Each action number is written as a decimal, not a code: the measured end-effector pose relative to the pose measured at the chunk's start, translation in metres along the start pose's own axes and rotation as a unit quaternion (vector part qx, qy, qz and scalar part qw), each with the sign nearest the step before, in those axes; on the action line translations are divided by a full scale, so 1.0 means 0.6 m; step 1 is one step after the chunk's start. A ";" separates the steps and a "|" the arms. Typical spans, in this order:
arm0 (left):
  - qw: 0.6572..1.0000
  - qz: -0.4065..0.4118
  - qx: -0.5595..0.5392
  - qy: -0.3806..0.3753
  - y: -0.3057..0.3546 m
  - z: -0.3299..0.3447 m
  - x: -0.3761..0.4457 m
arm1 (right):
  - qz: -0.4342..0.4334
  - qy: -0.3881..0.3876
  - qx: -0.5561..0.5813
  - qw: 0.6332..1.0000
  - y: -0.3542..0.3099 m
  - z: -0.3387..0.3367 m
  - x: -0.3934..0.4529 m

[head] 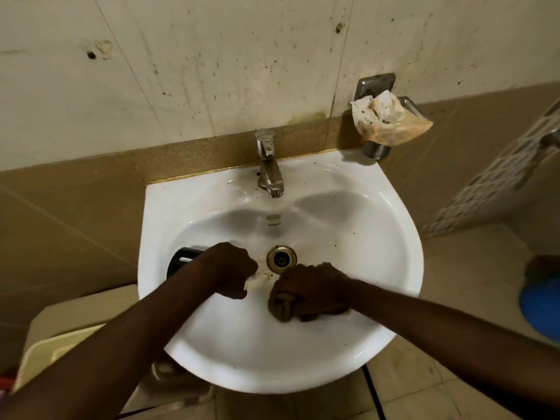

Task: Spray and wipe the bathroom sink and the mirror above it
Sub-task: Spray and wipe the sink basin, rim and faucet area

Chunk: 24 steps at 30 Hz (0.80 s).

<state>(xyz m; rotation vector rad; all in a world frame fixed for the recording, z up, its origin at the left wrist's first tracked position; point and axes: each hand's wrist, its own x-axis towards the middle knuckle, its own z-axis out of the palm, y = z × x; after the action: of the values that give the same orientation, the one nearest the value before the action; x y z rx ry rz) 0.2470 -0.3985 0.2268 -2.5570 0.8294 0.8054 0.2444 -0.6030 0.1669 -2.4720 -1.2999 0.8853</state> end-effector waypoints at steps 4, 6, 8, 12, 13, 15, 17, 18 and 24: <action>0.999 -0.049 -0.006 0.021 -0.025 0.003 -0.014 | 0.060 -0.072 0.022 0.995 0.044 -0.034 -0.059; 0.998 -0.057 -0.020 0.037 -0.020 0.010 -0.014 | 0.070 -0.058 -0.050 0.995 0.076 -0.045 -0.073; 0.997 -0.056 -0.033 0.040 -0.010 0.015 -0.013 | 0.105 -0.019 -0.122 0.987 0.082 -0.044 -0.054; 0.997 -0.042 -0.030 0.052 0.005 0.024 -0.015 | 0.198 0.092 -0.100 0.971 0.044 -0.025 0.032; 0.997 -0.039 -0.029 0.053 0.008 0.026 -0.018 | 0.185 0.094 -0.072 0.975 0.031 -0.017 0.047; 0.998 -0.033 -0.019 0.058 0.010 0.027 -0.024 | 0.123 0.066 0.022 0.990 0.006 0.001 0.048; 0.998 -0.030 -0.013 0.054 0.009 0.028 -0.029 | 0.082 -0.015 0.137 0.987 -0.019 0.000 0.010; 0.998 -0.025 -0.012 0.049 0.009 0.027 -0.030 | 0.083 -0.063 0.173 0.979 -0.024 -0.006 -0.014; 0.990 -0.067 0.016 0.125 0.000 0.024 -0.037 | 0.103 -0.058 0.103 0.988 -0.048 -0.022 -0.040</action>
<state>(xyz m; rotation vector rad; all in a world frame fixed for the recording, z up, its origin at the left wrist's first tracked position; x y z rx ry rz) 0.2262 -0.3822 0.2291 -2.6863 0.7244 0.4322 0.2228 -0.6042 0.2001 -2.4509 -0.9400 1.1643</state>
